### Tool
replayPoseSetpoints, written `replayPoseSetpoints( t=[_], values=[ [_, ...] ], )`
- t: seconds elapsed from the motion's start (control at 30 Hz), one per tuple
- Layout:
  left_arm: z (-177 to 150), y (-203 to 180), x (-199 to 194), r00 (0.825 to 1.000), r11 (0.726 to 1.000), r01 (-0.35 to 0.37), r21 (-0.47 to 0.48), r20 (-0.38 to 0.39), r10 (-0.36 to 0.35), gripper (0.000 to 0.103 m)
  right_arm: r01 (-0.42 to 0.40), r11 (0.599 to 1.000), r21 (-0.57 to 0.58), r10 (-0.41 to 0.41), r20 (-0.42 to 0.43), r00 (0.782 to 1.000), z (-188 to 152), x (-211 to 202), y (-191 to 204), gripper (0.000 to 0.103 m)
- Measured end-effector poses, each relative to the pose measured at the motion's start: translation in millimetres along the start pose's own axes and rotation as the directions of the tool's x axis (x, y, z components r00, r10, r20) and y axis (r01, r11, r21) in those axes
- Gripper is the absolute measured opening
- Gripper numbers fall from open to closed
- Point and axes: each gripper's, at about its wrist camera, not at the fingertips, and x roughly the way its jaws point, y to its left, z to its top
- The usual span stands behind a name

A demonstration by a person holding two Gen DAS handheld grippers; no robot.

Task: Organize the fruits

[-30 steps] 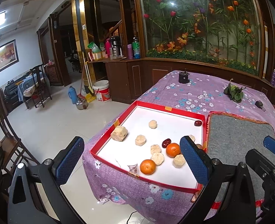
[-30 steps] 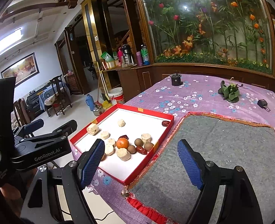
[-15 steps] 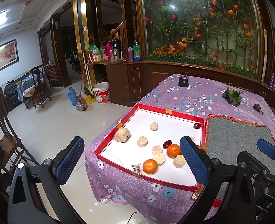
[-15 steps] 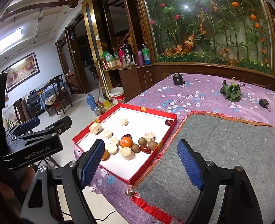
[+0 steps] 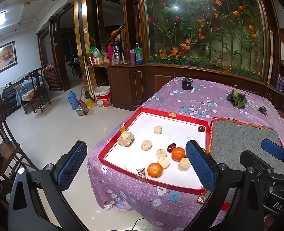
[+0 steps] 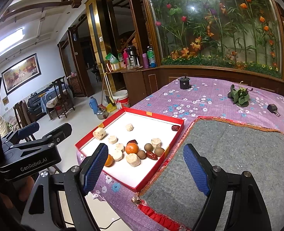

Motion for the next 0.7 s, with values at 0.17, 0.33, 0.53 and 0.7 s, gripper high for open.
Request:
replayPoseSetpoints(
  t=[0.17, 0.33, 0.53, 0.7],
  values=[
    [0, 3, 0, 1.000, 1.000, 0.016, 0.001, 0.001, -0.016, 0.103, -0.001, 1.000, -0.002, 0.001, -0.006, 1.000, 0, 2, 2, 0.082],
    [-1, 5, 0, 1.000, 1.000, 0.022, -0.001, 0.002, -0.022, 0.103, -0.002, 1.000, -0.003, 0.002, -0.007, 1.000, 1, 4, 1, 0.082],
    [0, 9, 0, 1.000, 1.000, 0.023, -0.007, 0.002, -0.023, 0.103, -0.005, 1.000, -0.013, 0.005, -0.011, 1.000, 1, 8, 6, 0.082],
    [2, 11, -1, 1.000, 1.000, 0.024, -0.008, 0.020, -0.024, 0.103, -0.006, 1.000, -0.023, 0.006, -0.013, 1.000, 0, 12, 11, 0.082]
  ],
)
